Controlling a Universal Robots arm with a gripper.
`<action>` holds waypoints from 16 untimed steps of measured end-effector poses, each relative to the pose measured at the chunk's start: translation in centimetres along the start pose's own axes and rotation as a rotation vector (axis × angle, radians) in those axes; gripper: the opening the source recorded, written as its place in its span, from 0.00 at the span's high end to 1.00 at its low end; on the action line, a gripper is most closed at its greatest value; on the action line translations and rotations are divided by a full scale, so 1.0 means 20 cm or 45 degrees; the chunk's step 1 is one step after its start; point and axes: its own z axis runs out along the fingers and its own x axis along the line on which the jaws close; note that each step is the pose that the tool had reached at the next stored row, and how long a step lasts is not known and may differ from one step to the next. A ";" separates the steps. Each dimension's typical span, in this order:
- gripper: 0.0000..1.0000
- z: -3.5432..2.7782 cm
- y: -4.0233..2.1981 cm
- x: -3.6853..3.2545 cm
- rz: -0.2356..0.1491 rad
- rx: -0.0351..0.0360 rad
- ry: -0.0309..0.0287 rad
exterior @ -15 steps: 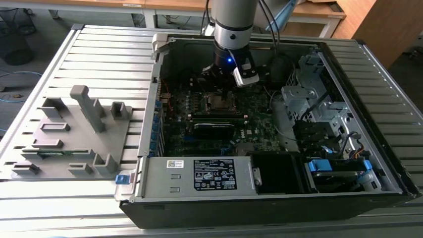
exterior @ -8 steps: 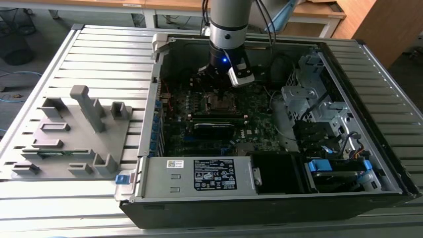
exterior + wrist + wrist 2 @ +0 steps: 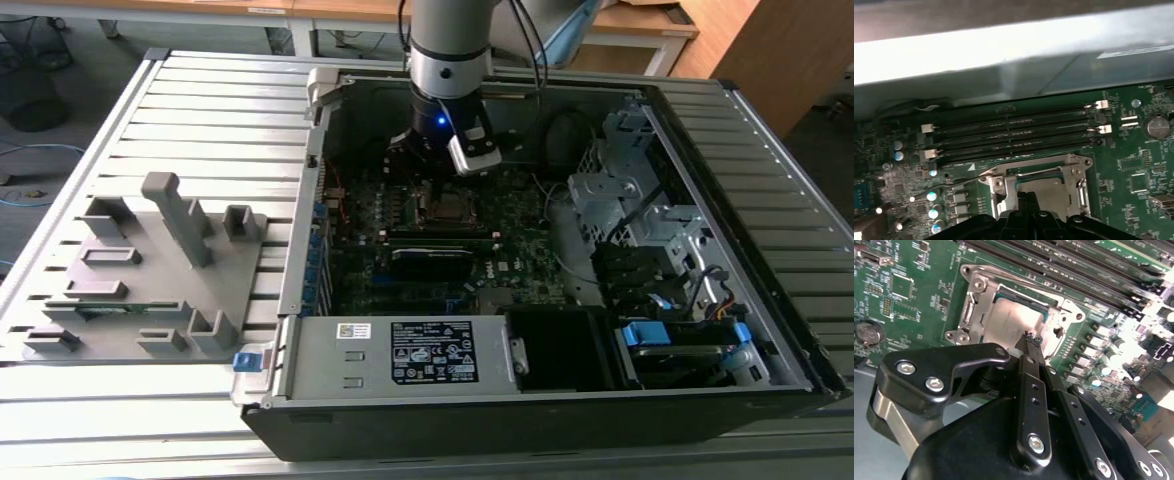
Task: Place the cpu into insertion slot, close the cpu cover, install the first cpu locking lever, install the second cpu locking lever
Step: 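Close the cpu cover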
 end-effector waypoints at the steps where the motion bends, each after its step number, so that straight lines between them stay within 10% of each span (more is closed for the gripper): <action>1: 0.90 0.000 -0.001 0.008 0.000 -0.0001 -0.0009; 16: 0.90 0.010 -0.011 0.071 0.000 -0.0004 -0.0070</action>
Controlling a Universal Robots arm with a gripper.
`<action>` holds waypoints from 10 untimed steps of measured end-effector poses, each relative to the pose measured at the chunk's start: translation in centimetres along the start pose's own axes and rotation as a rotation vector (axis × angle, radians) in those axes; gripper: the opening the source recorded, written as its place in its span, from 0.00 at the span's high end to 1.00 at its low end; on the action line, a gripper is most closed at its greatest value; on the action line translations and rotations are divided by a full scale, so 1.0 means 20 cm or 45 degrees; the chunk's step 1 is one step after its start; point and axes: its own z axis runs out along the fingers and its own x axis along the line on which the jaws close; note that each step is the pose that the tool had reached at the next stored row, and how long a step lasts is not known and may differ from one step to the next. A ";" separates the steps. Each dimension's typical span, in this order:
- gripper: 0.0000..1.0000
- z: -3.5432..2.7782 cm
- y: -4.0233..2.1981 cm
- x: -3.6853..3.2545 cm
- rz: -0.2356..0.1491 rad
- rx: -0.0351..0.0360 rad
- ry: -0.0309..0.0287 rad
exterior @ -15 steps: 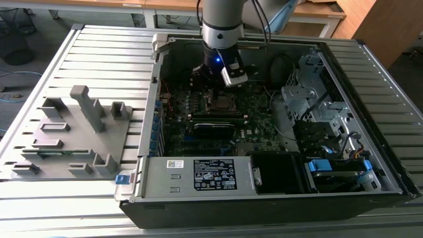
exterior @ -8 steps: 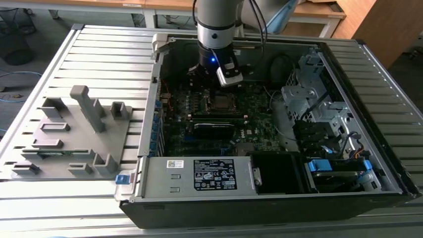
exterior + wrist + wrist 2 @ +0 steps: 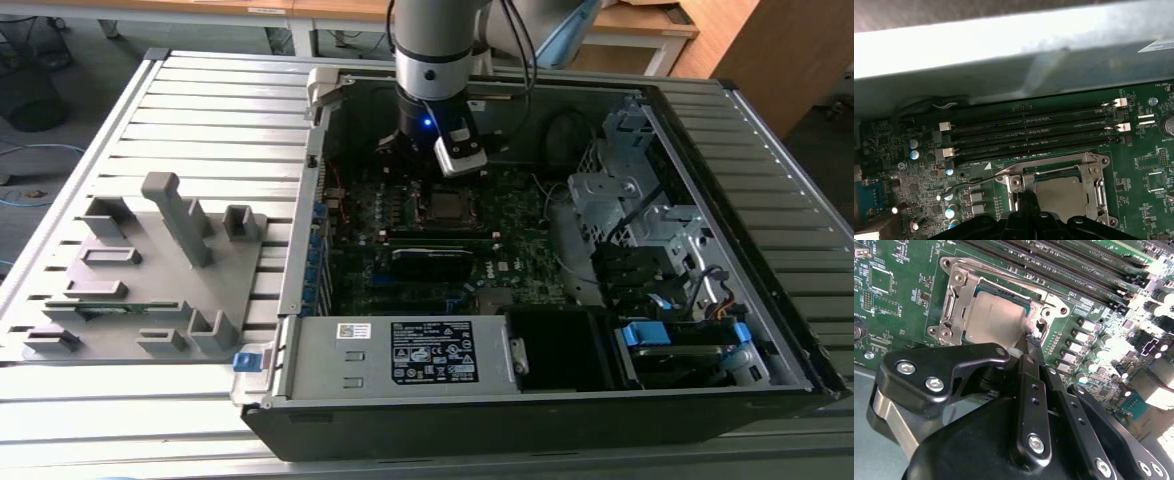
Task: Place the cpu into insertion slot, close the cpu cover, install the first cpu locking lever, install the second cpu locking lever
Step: 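Close the cpu cover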
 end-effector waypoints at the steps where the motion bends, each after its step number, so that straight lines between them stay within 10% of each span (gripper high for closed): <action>1: 0.90 0.000 0.000 0.000 0.000 -0.0001 0.0000; 10: 0.90 0.013 0.000 0.001 0.000 0.0001 0.0001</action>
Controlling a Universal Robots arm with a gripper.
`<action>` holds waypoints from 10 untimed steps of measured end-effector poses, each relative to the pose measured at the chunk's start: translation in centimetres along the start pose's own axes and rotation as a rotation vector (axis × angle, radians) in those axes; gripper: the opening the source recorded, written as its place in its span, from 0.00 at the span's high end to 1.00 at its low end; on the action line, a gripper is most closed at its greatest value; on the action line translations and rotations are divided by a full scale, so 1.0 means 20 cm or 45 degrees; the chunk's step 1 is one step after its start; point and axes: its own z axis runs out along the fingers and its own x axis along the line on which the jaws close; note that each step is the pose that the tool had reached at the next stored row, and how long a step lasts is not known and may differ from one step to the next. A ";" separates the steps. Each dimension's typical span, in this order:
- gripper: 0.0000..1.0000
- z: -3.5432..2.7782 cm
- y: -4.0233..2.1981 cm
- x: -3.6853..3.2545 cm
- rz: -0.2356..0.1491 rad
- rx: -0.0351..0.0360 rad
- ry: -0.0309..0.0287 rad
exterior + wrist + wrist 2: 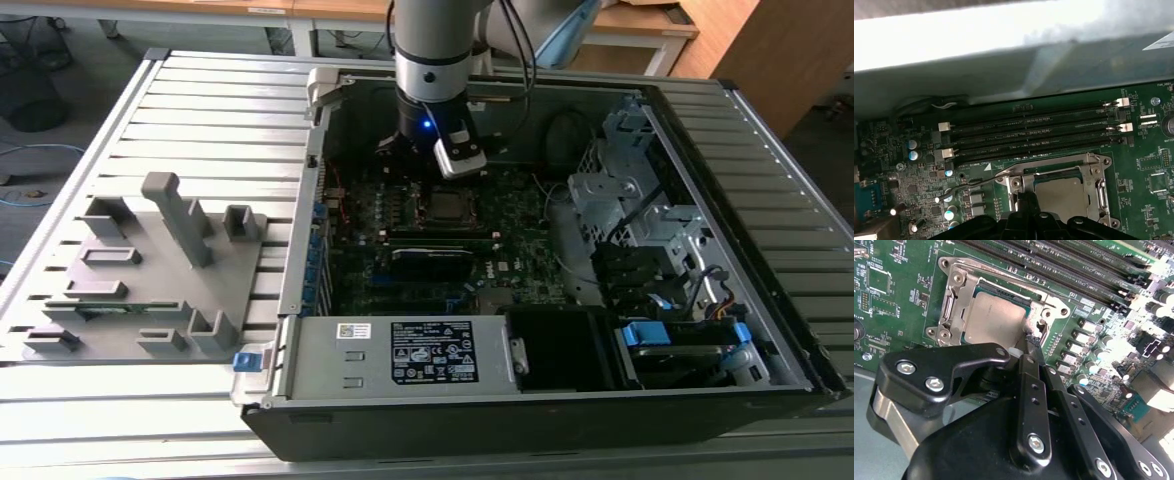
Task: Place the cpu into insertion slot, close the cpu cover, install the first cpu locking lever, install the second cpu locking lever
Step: 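Close the cpu cover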
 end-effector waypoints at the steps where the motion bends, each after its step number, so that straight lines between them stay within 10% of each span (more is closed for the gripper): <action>1: 0.90 0.001 0.000 0.000 0.000 -0.0001 0.0000; 10: 0.90 0.019 -0.002 0.009 0.000 -0.0005 -0.0004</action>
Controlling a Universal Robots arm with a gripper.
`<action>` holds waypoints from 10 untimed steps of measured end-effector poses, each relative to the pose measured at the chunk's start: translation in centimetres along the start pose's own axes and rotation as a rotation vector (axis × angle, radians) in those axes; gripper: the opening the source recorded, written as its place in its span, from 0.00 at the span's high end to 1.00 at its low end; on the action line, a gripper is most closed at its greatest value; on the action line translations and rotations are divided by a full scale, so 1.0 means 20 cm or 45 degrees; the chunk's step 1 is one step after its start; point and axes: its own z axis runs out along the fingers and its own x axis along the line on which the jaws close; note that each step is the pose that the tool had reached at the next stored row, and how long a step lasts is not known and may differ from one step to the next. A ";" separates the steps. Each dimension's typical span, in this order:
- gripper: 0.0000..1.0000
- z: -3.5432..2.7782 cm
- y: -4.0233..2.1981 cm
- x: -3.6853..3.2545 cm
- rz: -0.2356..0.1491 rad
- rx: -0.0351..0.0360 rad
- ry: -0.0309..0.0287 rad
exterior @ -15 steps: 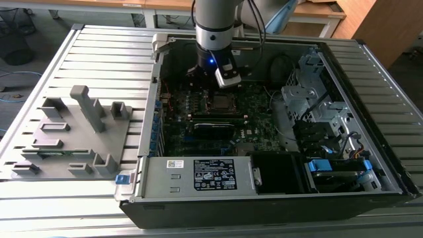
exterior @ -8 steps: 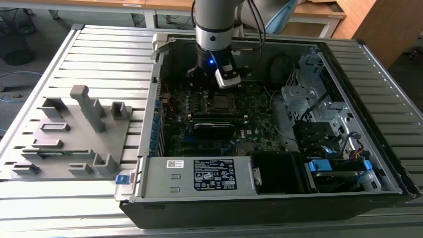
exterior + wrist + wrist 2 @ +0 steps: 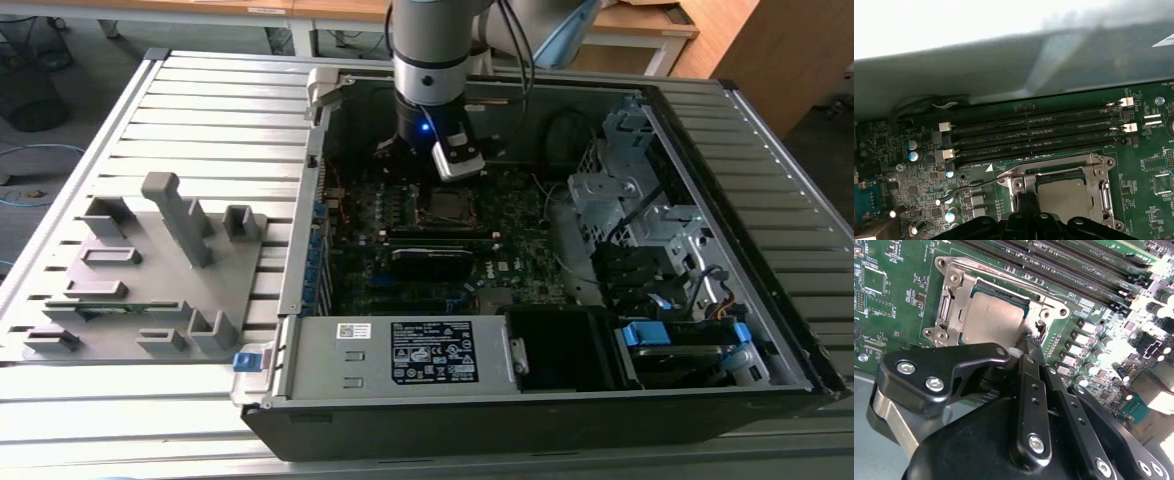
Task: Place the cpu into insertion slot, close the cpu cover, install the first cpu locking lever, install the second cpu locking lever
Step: 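Close the cpu cover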
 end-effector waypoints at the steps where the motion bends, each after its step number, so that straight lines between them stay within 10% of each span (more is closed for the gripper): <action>1: 0.90 0.002 -0.001 0.001 0.000 0.0001 0.0001; 10: 0.90 0.012 -0.005 0.008 -0.002 0.0008 0.0004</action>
